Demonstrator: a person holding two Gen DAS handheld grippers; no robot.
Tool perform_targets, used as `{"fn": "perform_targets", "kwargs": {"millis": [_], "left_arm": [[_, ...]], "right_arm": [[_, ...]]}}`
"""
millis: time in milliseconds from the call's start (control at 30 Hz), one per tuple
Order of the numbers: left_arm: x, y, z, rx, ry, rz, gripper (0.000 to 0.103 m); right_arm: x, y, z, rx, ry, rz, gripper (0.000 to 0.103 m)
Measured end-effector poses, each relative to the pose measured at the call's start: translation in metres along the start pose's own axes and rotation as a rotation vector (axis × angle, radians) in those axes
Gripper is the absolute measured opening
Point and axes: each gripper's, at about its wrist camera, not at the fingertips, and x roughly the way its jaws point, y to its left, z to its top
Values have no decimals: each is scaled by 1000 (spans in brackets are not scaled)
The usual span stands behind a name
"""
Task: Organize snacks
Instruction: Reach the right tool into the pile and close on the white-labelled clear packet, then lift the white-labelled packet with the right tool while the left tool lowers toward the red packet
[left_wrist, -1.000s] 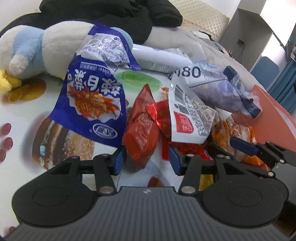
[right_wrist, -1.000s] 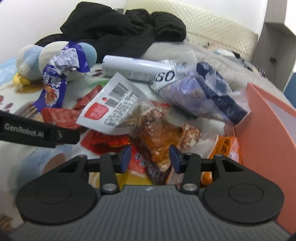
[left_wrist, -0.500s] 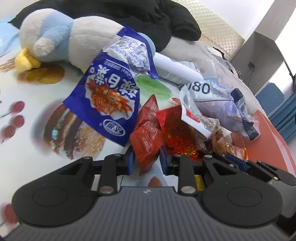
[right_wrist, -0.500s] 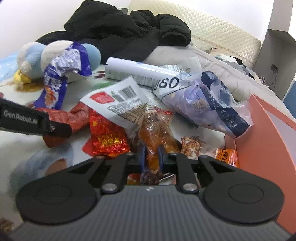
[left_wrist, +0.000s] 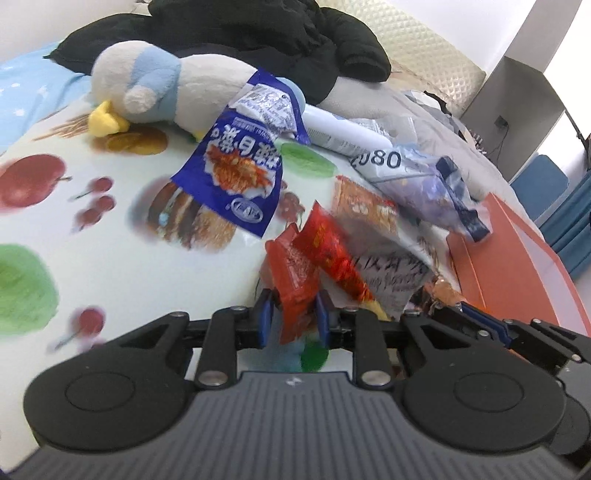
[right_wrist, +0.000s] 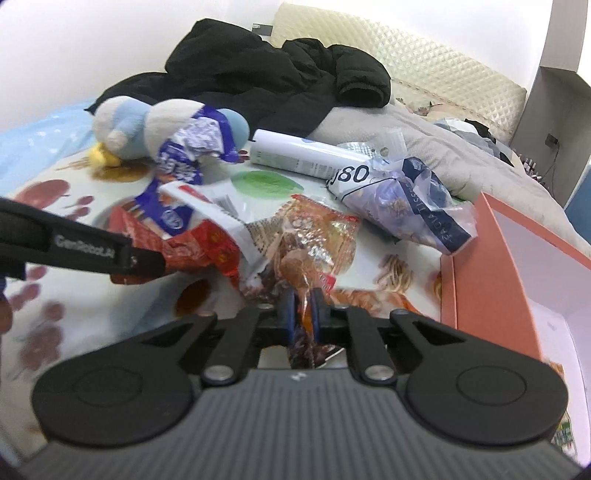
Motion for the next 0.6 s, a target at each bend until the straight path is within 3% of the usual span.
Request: {"fn": "perform_targets", "kwargs": {"millis": [600], "left_arm": [[-83,19,-81,-63,70,41,28]], "right_arm": [[-95,26,-55,-17,36,-6,10]]}}
